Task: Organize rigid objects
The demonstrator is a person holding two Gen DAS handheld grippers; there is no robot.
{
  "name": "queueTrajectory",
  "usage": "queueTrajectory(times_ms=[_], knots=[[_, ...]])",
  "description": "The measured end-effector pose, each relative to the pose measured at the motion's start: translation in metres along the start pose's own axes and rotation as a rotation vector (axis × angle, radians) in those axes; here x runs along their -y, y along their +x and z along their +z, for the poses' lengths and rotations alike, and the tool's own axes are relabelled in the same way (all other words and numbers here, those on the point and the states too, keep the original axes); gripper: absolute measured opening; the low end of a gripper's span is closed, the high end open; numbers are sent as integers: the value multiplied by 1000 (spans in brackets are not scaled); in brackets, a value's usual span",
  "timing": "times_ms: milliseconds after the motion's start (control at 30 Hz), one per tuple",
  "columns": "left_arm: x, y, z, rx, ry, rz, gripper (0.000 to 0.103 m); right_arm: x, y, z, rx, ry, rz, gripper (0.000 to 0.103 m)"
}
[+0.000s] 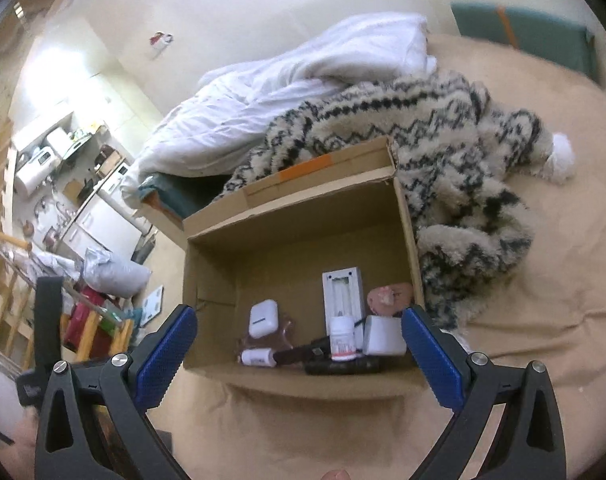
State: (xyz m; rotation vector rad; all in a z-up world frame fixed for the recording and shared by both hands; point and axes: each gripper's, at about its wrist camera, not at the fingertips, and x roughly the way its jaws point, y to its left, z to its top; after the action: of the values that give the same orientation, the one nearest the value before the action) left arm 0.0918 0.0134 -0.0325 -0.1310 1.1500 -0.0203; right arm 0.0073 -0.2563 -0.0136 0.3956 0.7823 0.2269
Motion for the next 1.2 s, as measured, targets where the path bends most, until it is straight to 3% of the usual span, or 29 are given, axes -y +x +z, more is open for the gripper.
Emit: queueTrajectory(times_ms=[167,300,400,567,700,1000,1067,1200], knots=[[-5,-40,-21,185,35,63,94,-27,-37,-18,114,-118,-39,103],[8,-73,-40,361,118,85,94,-36,-48,-36,115,-148,-84,103],[20,-81,-53,413,177,128,94,-33,-49,-46,115,-131,-109,103],[27,-68,-63,394,193,188,94,-20,-41,-47,123,-78,-135,103],[23,-59,-62,348,160,128,94,-16,-31,-44,117,-80,-158,103],[20,-49,-63,316,140,129,95,-14,-20,-46,72,-74,-165,103],[20,-46,-62,300,136,112,102,-15,-20,-47,73,-78,-168,103],[23,-45,-64,296,151,107,102,-15,-21,-47,72,-76,-168,103]])
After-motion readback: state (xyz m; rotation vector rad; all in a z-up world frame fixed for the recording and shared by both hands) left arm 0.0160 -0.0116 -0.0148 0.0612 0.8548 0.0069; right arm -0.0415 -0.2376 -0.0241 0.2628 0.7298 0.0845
